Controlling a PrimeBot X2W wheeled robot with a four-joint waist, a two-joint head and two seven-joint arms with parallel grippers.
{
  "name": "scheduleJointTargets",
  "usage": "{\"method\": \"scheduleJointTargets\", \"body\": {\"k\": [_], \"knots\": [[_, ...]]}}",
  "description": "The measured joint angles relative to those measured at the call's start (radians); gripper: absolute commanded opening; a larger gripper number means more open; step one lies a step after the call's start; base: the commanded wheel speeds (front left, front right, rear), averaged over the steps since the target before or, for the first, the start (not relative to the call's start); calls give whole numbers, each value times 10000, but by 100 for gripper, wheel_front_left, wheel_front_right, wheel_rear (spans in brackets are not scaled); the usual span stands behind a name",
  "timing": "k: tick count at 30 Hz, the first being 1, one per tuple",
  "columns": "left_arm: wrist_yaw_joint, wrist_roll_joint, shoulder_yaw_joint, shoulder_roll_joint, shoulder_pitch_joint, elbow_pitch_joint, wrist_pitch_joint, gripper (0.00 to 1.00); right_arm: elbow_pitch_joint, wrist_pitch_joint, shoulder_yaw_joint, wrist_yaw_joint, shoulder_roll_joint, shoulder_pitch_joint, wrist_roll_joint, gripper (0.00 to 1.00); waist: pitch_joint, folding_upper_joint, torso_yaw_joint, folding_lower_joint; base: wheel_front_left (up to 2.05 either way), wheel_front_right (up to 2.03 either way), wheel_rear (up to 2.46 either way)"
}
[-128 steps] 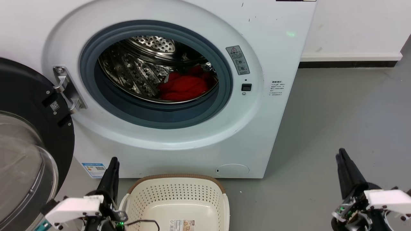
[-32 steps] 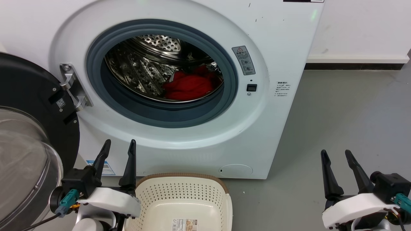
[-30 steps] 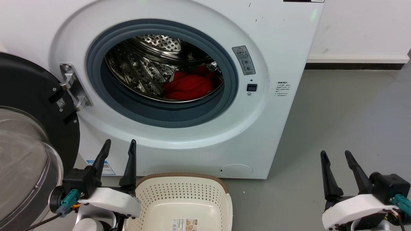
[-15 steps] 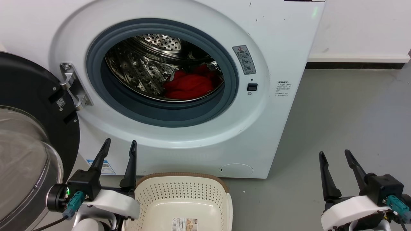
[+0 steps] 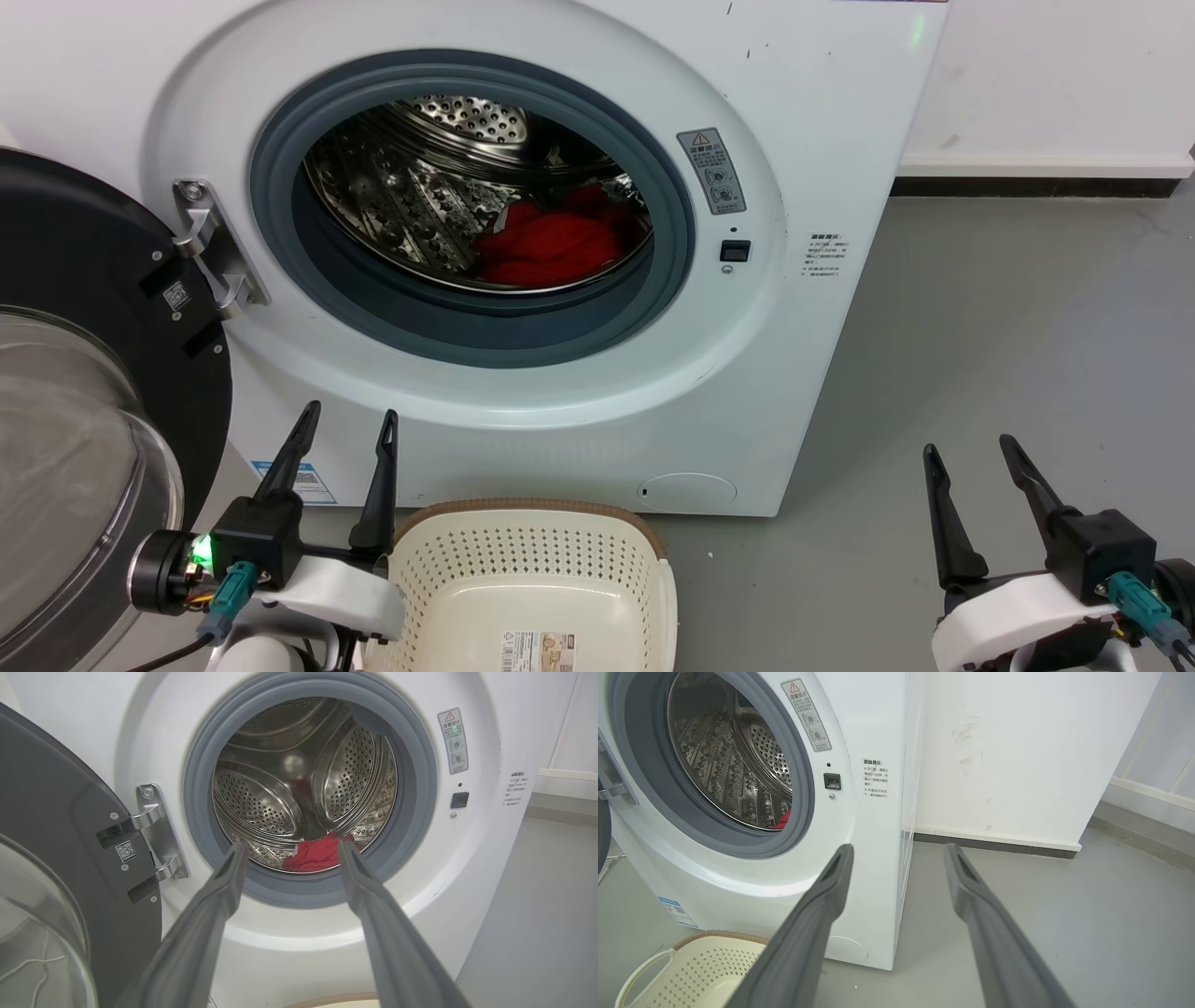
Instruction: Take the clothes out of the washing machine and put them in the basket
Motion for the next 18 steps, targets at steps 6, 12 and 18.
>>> {"method": "scheduleJointTargets", "body": {"k": [6, 12, 18], "knots": [[0, 8, 48, 0, 0, 69, -6, 100, 17, -2, 13, 0, -2, 0, 23, 100, 16, 0, -15, 0, 0, 0, 0], [2, 13, 88, -8, 5, 123, -6, 100, 63, 2, 73, 2, -4, 0, 98, 100, 9, 0, -39, 1, 0, 0, 0], [17, 38, 134, 0, -11, 188, -6, 100, 94, 2, 100, 2, -6, 0, 90, 100, 39, 0, -58, 1, 0, 0, 0]]}}
